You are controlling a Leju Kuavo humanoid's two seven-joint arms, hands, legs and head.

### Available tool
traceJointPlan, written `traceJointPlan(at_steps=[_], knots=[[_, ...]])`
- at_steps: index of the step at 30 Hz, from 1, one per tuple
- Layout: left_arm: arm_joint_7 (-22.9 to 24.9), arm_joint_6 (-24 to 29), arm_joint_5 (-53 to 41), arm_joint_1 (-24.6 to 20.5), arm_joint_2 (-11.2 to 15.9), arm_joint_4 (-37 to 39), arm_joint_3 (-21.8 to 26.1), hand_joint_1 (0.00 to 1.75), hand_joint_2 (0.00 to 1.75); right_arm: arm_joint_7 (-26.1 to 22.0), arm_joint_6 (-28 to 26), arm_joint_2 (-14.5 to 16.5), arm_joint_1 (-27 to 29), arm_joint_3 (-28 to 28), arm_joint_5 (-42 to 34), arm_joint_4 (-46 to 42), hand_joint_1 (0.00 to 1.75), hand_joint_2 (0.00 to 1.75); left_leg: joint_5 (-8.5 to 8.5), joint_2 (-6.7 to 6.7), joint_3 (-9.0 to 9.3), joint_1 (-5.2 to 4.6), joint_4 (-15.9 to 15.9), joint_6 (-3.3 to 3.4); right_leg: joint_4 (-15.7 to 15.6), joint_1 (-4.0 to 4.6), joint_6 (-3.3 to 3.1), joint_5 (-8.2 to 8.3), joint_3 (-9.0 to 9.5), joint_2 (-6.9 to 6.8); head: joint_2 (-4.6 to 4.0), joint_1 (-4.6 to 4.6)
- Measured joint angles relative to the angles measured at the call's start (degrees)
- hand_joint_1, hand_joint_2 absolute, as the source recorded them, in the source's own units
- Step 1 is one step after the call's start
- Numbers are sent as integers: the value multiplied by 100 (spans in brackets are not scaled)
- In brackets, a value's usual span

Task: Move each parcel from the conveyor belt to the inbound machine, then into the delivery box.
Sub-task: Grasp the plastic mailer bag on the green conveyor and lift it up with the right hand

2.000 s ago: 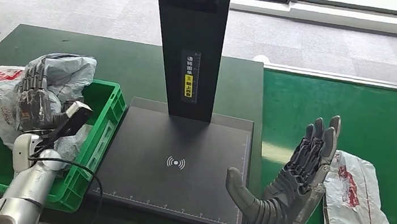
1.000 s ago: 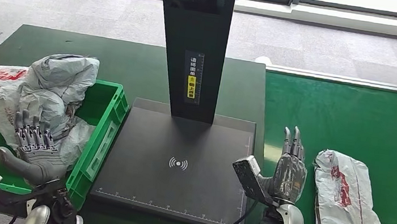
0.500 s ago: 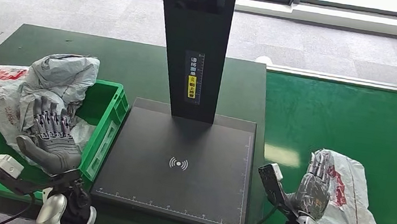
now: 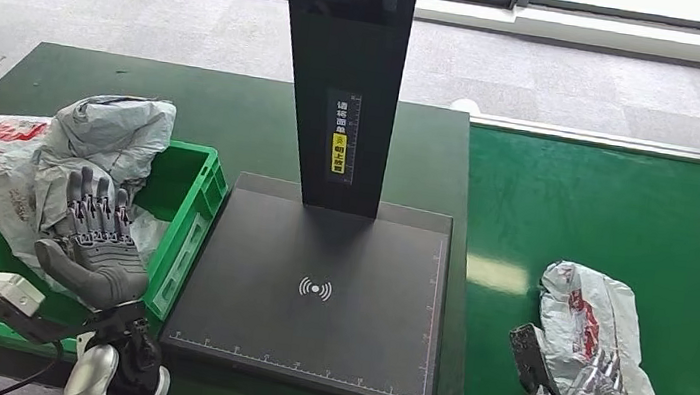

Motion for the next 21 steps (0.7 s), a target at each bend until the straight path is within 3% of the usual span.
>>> traceJointPlan(at_steps=[9,15,19,21], knots=[[46,-135,101,-16,3,91,0,0,0,-411,-71,-87,-37,-1482,-420,257,0,175,-1,-4,1,0,1,2,0,-1,1,-1,5,-4,0,0],[64,-155,119,-18,3,124,0,0,0,-465,-56,-156,-52,-1937,-482,257,0,175,-1,-3,1,-2,3,3,0,-1,2,-1,6,-2,0,0],[67,-167,144,-19,3,143,0,0,0,-475,39,-198,-96,-2034,-544,278,175,175,-1,-2,2,-1,4,3,0,0,3,0,8,-2,0,0],[84,-185,151,-31,3,172,0,0,0,-553,214,-291,-186,-2054,-619,418,175,175,-1,3,2,0,4,4,0,2,6,2,8,2,0,0]])
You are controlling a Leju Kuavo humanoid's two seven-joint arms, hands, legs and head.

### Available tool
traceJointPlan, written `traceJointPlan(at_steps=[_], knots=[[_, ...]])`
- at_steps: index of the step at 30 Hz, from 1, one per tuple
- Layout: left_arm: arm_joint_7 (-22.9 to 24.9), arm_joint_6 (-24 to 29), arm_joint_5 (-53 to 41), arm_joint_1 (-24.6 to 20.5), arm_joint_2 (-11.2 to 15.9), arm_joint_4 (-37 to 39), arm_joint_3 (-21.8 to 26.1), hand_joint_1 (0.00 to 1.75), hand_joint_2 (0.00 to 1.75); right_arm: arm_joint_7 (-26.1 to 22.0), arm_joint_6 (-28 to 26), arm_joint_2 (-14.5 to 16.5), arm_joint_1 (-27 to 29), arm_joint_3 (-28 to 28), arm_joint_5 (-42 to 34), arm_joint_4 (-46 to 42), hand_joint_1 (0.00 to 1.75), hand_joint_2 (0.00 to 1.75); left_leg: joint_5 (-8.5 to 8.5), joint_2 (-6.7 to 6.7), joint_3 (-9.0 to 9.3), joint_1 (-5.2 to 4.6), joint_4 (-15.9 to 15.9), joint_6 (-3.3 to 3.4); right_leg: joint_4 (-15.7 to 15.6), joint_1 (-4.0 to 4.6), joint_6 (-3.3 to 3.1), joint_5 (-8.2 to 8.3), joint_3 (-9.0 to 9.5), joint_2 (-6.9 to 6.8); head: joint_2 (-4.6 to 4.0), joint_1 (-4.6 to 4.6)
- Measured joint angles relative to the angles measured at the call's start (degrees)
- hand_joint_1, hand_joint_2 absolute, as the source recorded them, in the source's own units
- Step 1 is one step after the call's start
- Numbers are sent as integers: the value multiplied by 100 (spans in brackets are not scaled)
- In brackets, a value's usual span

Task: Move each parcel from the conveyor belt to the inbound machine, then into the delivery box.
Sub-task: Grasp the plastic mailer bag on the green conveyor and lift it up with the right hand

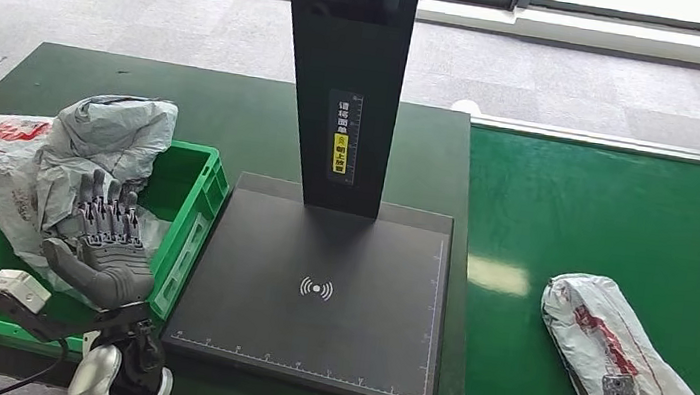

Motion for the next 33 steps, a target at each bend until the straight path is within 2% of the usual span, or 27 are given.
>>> traceJointPlan(at_steps=[4,9,15,23,26,31,33], knots=[[41,-38,11,-97,1,133,-2,0,0,-209,101,-234,-306,12,-81,647,175,175,2,11,5,3,3,5,-1,10,11,8,4,10,0,0],[52,-73,37,-175,4,269,-2,0,0,-336,97,-330,-583,240,-10,1261,175,175,8,15,6,4,7,15,-3,20,25,17,10,13,0,0],[103,-76,12,-207,16,381,-5,0,0,-224,106,-219,-627,817,109,1363,175,175,7,63,10,9,14,15,-7,25,24,33,6,61,0,0],[118,-78,-60,-215,21,449,-7,0,0,-229,245,25,-362,1299,119,884,175,175,7,66,12,23,14,13,-6,38,15,35,4,65,0,0],[117,-78,-79,-207,22,451,-7,0,0,-580,-100,145,-202,1389,-221,584,175,175,8,59,3,23,14,12,-3,39,14,34,2,59,0,0],[54,-80,-124,-165,18,449,-7,0,0,-1783,-1111,537,226,1645,-1563,-620,175,175,10,38,-17,22,12,9,3,32,6,25,-15,36,0,0],[34,-81,-126,-160,16,449,-7,0,0,-2011,-1282,642,319,1761,-1811,-1059,175,175,10,32,-20,23,12,8,3,33,5,22,-16,32,0,0]])
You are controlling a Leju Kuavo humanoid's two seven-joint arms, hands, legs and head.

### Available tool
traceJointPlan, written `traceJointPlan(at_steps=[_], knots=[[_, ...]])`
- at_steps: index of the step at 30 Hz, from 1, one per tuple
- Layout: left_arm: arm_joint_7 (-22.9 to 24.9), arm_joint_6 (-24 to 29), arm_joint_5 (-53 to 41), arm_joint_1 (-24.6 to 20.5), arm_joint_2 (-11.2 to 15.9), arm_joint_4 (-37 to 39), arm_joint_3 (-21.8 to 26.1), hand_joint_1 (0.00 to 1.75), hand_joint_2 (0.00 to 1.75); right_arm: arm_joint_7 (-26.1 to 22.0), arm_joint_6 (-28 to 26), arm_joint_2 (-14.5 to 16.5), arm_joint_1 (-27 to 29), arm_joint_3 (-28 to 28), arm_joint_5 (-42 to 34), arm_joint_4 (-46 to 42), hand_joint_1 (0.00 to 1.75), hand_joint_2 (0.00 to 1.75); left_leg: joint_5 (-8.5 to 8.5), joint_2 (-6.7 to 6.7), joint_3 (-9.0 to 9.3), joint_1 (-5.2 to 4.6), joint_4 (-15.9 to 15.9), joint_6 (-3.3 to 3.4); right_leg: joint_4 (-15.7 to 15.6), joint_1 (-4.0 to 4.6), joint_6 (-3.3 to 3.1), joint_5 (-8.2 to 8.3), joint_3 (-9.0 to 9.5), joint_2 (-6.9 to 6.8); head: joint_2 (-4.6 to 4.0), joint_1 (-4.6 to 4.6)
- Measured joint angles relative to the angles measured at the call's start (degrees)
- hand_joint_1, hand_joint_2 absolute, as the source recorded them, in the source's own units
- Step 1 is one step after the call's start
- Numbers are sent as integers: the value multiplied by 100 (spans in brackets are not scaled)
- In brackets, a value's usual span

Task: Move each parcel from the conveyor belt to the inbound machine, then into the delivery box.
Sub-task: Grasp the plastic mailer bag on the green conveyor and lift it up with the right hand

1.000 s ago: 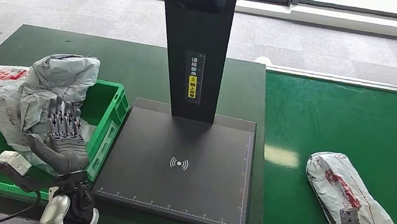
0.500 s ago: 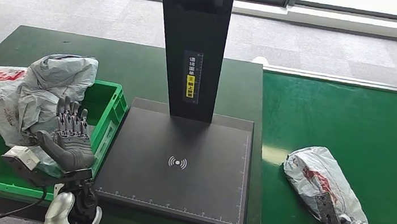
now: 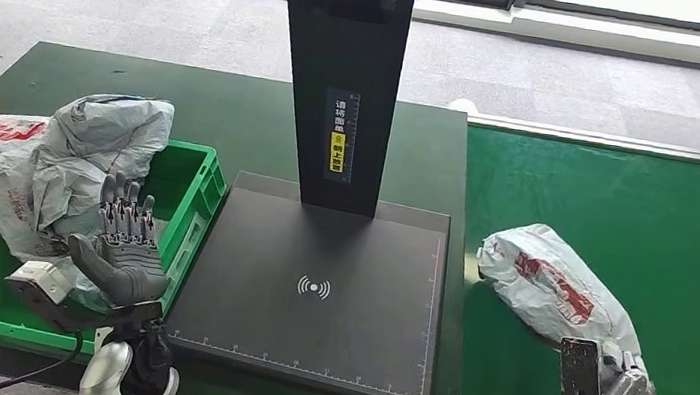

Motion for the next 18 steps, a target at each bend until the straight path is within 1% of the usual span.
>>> traceJointPlan(at_steps=[4,6,7,10,12,14,18], knots=[[-4,-1,-1,1,-1,0,0,0,0,-84,-63,122,115,108,-93,-480,175,175,0,-2,-5,-5,-1,1,-1,-1,2,-1,-3,-8,0,0],[-10,-1,-1,1,-1,1,0,0,0,-315,-218,164,172,153,-298,-612,175,175,-1,-5,-7,-10,0,2,-1,-4,3,-1,-4,-10,0,0],[-21,-1,-1,0,-1,4,0,0,0,-560,-375,191,209,189,-487,-687,175,175,-1,-8,-7,-12,0,2,-1,-6,3,-1,-4,-11,0,0],[-84,1,1,-21,-1,46,0,0,0,-1587,-838,340,349,363,-1193,-1107,175,175,0,-13,-9,-15,0,3,-1,-8,3,-1,-6,-13,0,0],[-126,5,7,-63,1,104,0,0,0,-2067,-935,468,438,518,-1503,-1568,175,175,0,-12,-9,-15,1,3,-1,-9,3,-1,-7,-13,0,-1],[-163,12,19,-111,4,168,0,0,0,-2214,-956,541,506,711,-1514,-2039,175,175,0,-12,-9,-15,0,3,0,-9,3,-1,-7,-13,0,-1],[-224,18,45,-162,10,264,0,0,0,-2238,-962,576,562,1198,-1154,-2757,175,175,0,-11,-9,-14,0,2,0,-8,3,-1,-8,-13,0,-1]])
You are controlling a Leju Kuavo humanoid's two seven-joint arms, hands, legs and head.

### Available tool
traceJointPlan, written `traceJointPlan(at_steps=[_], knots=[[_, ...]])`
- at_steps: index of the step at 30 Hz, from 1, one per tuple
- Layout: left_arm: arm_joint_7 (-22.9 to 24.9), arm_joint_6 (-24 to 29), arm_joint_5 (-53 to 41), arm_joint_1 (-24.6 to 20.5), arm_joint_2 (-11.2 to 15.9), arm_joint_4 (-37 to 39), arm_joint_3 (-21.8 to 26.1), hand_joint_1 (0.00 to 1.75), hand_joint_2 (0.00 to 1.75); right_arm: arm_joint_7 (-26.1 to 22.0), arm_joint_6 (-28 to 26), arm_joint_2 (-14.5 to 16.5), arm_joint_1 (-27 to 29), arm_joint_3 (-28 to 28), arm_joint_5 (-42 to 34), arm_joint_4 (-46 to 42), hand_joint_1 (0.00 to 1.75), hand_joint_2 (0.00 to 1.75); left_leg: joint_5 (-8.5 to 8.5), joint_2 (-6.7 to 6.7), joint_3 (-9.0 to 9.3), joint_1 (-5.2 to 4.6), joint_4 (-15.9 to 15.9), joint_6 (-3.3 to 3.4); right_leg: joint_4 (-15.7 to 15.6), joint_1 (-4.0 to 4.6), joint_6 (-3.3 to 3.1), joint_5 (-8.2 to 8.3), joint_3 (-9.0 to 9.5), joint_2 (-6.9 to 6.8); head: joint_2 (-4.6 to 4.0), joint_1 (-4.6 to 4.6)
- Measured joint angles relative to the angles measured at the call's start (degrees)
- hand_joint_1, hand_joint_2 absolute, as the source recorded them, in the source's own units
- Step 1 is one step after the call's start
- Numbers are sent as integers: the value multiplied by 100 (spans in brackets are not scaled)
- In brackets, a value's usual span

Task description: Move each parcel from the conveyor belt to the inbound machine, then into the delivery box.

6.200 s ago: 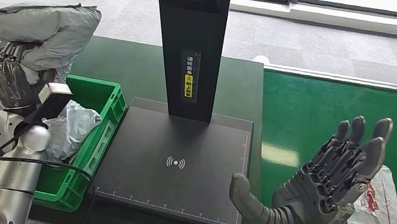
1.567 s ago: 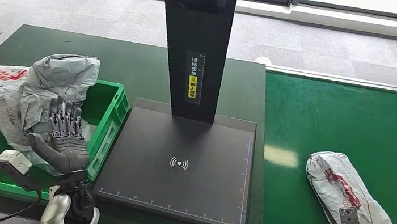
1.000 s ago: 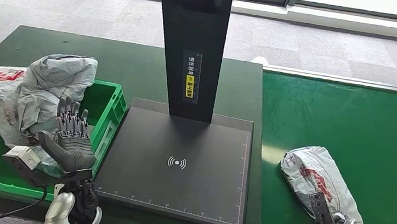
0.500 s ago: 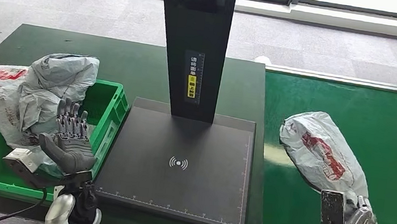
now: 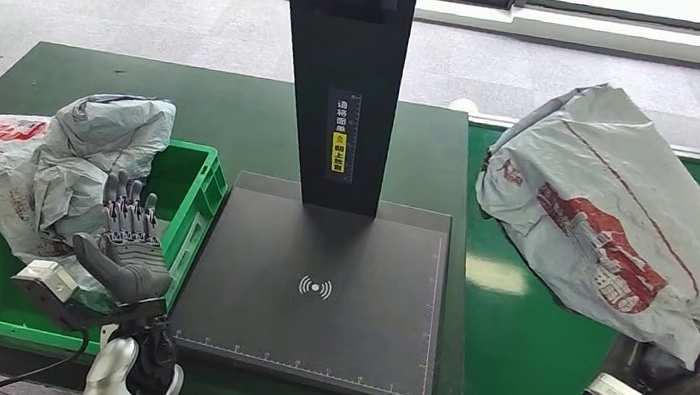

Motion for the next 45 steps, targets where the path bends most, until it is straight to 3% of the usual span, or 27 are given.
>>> traceJointPlan(at_steps=[6,11,15,19,30,34,45], knots=[[-21,2,2,-51,5,86,-9,0,0,196,249,-19,-98,858,429,1,175,175,0,7,-2,6,-4,-1,1,10,-1,1,7,7,0,1],[14,23,-34,-141,-7,167,-174,0,0,756,491,-130,-585,2054,724,1979,175,175,18,-8,0,10,-5,5,1,9,-3,6,-1,-12,0,-1],[73,37,-57,-153,-9,204,-245,0,0,1243,1001,-204,-764,2652,872,2839,175,175,23,-29,-11,12,-4,4,2,4,-4,4,-1,-30,0,2],[80,36,-64,-162,-2,255,-279,0,0,1431,1586,-234,-862,2974,1036,3429,175,175,22,-28,-15,11,-5,4,1,4,-4,3,-5,-26,0,1],[116,36,-83,-162,16,360,-282,0,0,1648,2138,-240,-1150,3211,1464,4536,175,175,22,-26,-17,11,-4,4,1,4,-3,3,-7,-25,0,3],[121,32,-89,-161,24,387,-282,0,0,1656,2044,-232,-1321,3260,1516,4865,0,175,22,-23,-10,11,-4,4,1,3,-4,3,-5,-23,0,2],[135,-54,-240,-161,54,435,-284,0,0,2170,1531,-241,-1295,3247,2279,4690,0,175,23,-23,-8,11,-4,4,1,3,-4,4,-6,-22,0,3]])
